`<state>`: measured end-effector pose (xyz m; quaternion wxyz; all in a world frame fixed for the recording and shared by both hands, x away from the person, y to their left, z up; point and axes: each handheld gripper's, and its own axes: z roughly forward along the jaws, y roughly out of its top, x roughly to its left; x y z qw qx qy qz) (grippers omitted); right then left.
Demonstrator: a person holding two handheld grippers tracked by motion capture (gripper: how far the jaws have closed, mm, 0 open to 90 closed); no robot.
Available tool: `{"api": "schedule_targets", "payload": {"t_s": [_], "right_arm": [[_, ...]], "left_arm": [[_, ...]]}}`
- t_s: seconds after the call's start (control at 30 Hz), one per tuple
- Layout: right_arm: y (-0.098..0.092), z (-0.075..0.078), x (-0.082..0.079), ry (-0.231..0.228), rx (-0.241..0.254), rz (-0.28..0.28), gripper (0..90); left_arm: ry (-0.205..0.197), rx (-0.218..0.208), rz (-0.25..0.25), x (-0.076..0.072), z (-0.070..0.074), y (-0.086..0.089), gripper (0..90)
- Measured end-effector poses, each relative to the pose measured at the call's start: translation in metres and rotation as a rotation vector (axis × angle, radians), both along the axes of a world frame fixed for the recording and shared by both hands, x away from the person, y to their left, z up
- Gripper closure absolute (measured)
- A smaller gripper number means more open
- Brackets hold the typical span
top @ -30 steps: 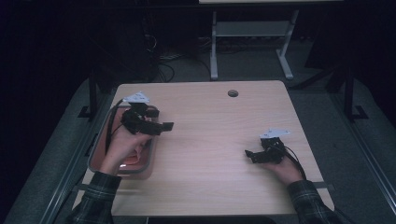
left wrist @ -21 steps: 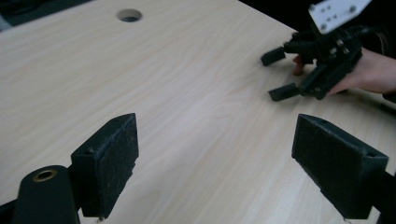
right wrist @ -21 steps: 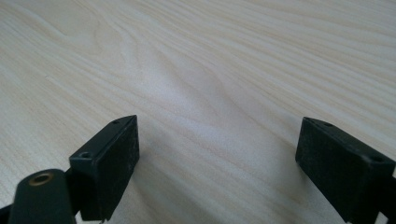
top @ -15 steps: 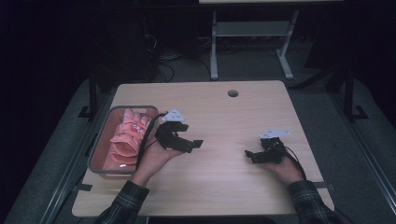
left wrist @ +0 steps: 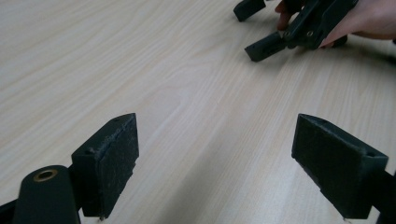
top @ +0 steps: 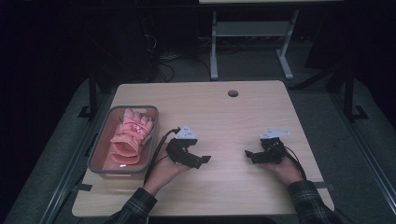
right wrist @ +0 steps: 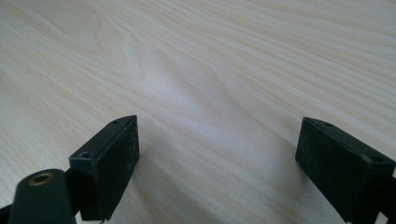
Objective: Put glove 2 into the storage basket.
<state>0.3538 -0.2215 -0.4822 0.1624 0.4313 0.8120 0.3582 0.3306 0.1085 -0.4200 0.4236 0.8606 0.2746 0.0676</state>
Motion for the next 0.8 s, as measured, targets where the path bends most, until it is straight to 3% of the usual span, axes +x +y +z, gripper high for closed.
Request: {"api": "schedule_targets", "payload": {"t_s": [0.13,0.3,0.37,0.57,0.8], "right_arm": [[0.0,0.0,0.0,-0.005,-0.006,0.01,12.9],[0.0,0.0,0.0,-0.006,-0.006,0.012,12.9],[0.0,0.0,0.0,-0.006,-0.006,0.013,12.9],[0.0,0.0,0.0,-0.004,-0.005,0.015,13.0],[0.0,0.0,0.0,-0.003,-0.005,0.018,13.0]], "left_arm": [[-0.004,0.027,-0.013,-0.003,-0.016,-0.004,14.2],[0.044,0.04,-0.013,-0.005,-0.034,-0.009,14.2],[0.044,0.063,-0.014,-0.005,-0.038,-0.009,14.2],[0.031,0.126,-0.016,-0.004,-0.051,-0.009,14.2],[-0.029,0.15,-0.013,-0.007,-0.055,-0.01,13.4]]}}
